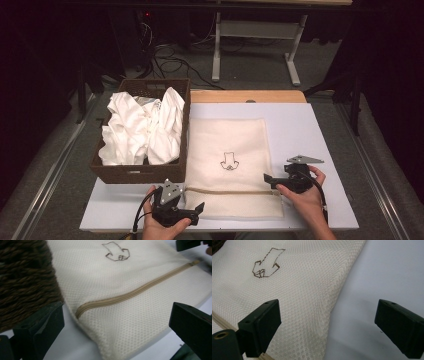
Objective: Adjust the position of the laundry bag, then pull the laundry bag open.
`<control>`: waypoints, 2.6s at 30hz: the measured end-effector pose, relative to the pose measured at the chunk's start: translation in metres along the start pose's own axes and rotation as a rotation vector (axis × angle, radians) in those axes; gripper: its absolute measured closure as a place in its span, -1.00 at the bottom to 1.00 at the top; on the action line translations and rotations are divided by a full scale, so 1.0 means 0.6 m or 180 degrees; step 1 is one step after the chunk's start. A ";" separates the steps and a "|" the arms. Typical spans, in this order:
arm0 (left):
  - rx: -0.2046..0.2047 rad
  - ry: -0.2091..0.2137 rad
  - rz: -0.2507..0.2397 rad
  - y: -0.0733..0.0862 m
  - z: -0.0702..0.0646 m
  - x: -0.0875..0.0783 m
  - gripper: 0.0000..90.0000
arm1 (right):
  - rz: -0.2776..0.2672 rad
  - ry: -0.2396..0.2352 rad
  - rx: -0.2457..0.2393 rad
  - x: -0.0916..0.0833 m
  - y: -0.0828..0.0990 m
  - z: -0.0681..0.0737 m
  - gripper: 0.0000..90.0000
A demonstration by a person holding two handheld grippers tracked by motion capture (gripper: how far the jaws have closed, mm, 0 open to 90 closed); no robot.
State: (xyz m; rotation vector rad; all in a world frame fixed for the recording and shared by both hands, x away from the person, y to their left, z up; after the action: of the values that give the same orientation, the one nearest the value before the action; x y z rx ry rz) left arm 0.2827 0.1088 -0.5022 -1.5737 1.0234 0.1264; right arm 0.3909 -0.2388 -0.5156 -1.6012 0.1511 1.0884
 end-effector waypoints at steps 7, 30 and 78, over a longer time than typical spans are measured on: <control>0.0213 0.0162 0.0016 -0.032 -0.051 0.020 -0.99 | 0.0079 -0.0035 0.0087 -0.001 0.000 -0.003 -0.88; 0.0400 0.0434 0.0362 -0.051 -0.153 0.116 -0.99 | 0.0585 0.0249 -0.0177 0.018 0.003 0.053 -0.26; 0.0020 0.0639 0.0164 -0.071 -0.226 0.169 0.28 | -0.0895 -0.0933 0.0282 -0.090 -0.047 0.089 0.96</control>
State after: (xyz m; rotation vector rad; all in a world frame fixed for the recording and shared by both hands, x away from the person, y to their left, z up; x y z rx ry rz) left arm 0.3121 -0.0632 -0.4895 -1.5778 1.2197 0.0001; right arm 0.3480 -0.2078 -0.4541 -1.3205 -0.2129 1.0654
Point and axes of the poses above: each handheld gripper's, and its own axes: x roughly forward along the jaws, y roughly out of its underside, z roughly to its left, the point moved 3 cm from there along x, roughly forward along the jaws, and after that the axes turned 8 degrees about -x, right-handed, at the moved point
